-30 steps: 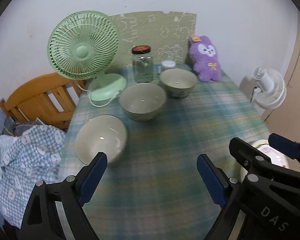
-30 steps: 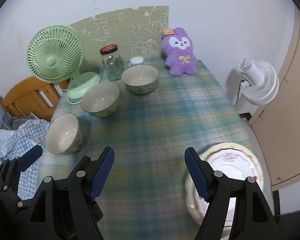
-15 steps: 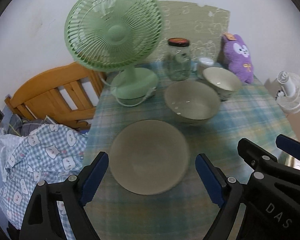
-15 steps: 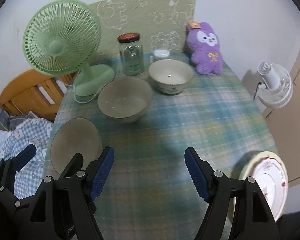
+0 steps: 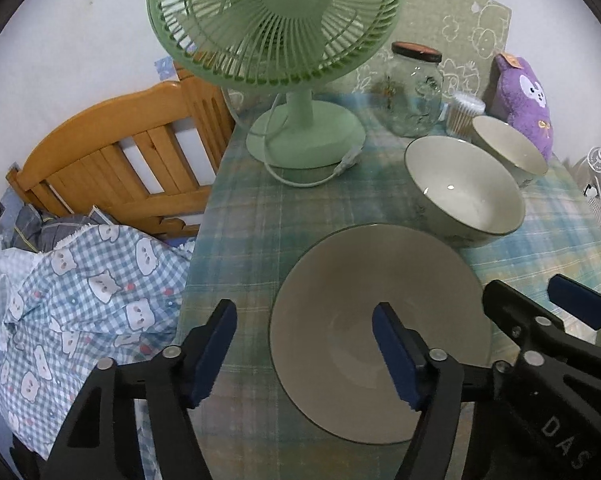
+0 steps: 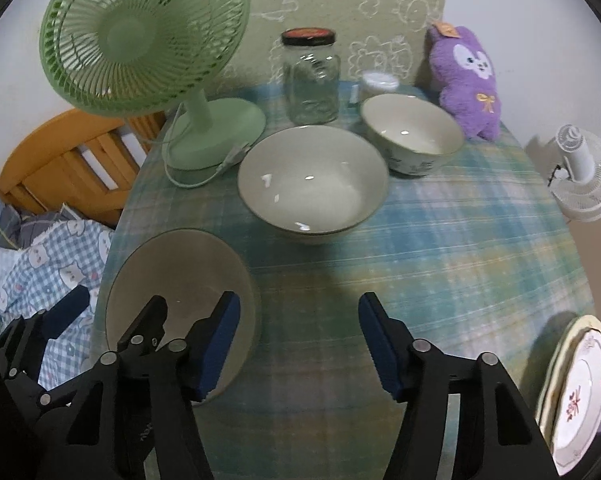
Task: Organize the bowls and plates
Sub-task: 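Close both grippers on the rim of the cream bowl, then lift the bowl with both grippers and carry it toward the plate stack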
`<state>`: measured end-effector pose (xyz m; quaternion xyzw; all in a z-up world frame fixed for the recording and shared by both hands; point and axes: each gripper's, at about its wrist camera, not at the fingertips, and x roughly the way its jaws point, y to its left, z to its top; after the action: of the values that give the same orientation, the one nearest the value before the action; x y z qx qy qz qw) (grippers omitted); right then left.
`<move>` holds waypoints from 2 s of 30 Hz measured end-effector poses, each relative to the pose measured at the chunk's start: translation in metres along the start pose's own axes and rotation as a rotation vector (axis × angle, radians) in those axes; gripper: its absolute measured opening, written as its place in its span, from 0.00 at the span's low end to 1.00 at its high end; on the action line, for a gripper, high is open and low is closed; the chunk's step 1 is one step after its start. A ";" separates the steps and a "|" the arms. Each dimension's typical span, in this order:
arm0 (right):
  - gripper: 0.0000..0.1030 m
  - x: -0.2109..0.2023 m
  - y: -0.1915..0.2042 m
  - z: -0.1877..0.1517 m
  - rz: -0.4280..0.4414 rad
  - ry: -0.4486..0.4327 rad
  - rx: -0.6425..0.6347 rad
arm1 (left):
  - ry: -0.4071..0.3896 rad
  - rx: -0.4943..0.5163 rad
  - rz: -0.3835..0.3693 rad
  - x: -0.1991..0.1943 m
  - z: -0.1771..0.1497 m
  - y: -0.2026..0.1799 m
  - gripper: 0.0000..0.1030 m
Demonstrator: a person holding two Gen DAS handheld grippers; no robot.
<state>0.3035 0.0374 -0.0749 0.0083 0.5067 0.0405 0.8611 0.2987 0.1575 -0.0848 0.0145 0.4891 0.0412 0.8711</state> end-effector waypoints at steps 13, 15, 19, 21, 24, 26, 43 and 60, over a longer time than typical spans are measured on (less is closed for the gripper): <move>0.27 0.025 0.027 0.001 0.032 0.051 -0.042 | 0.058 0.011 -0.082 0.017 -0.003 0.009 0.35; 0.27 0.026 0.028 0.001 0.024 0.052 -0.044 | 0.057 0.011 -0.079 0.017 -0.003 0.008 0.35; 0.27 0.024 0.027 0.000 0.024 0.060 -0.031 | 0.066 -0.015 -0.092 0.015 -0.005 0.008 0.35; 0.27 0.022 0.027 0.000 0.012 0.059 -0.036 | 0.078 -0.028 -0.104 0.013 -0.006 0.008 0.35; 0.27 0.017 0.025 -0.002 0.003 0.058 -0.041 | 0.078 -0.041 -0.112 0.010 -0.008 0.007 0.35; 0.27 0.013 0.021 -0.005 0.001 0.055 -0.037 | 0.069 -0.028 -0.115 0.005 -0.009 0.003 0.35; 0.27 -0.041 -0.026 -0.033 -0.006 0.015 -0.018 | 0.034 -0.024 -0.123 -0.045 -0.028 -0.040 0.35; 0.27 -0.091 -0.106 -0.084 -0.005 -0.006 -0.025 | 0.025 -0.035 -0.124 -0.093 -0.072 -0.114 0.35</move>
<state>0.1929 -0.0773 -0.0418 -0.0037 0.5037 0.0444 0.8627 0.1954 0.0346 -0.0502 -0.0316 0.4992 -0.0039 0.8659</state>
